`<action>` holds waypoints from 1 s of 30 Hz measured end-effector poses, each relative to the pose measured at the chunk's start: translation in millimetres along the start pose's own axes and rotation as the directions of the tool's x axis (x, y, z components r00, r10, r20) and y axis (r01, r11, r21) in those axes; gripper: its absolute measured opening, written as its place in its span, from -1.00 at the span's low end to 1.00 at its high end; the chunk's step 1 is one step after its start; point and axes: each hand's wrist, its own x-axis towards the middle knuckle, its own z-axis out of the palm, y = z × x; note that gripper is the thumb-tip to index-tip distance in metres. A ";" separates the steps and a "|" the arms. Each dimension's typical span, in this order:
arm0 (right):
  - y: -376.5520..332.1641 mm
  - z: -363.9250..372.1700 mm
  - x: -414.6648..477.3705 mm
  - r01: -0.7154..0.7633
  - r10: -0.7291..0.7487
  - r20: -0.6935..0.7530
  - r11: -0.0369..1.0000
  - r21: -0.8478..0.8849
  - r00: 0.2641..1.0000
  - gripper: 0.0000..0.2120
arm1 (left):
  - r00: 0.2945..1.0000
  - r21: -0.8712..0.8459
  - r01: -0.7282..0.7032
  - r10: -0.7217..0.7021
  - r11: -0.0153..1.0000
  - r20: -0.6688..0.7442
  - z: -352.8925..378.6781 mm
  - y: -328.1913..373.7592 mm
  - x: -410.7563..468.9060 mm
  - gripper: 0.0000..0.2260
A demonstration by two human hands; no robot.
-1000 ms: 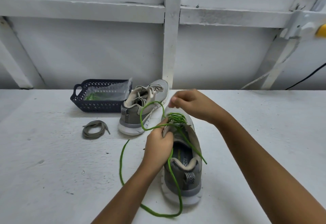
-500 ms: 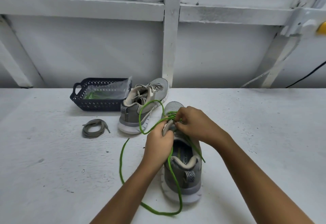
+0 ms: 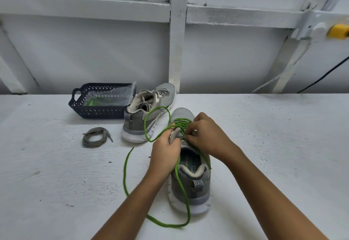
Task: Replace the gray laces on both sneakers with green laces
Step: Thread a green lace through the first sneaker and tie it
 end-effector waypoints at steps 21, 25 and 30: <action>-8.5 -17.7 2.9 0.051 -0.040 0.073 0.985 -0.167 0.997 -0.76 | 0.999 0.013 0.035 -0.034 0.999 -0.033 0.5 0.5 -3.0 -0.85; -10.1 5.4 12.2 0.018 -0.012 0.029 0.973 -0.229 1.000 -0.76 | 0.999 0.014 0.029 -0.029 0.999 -0.046 0.0 -0.6 -2.2 -0.86; -3.7 -10.5 -2.4 -0.038 0.064 -0.053 0.922 0.384 0.997 -0.88 | 0.999 0.011 0.027 -0.026 1.000 -0.047 -0.4 0.6 -2.5 -0.84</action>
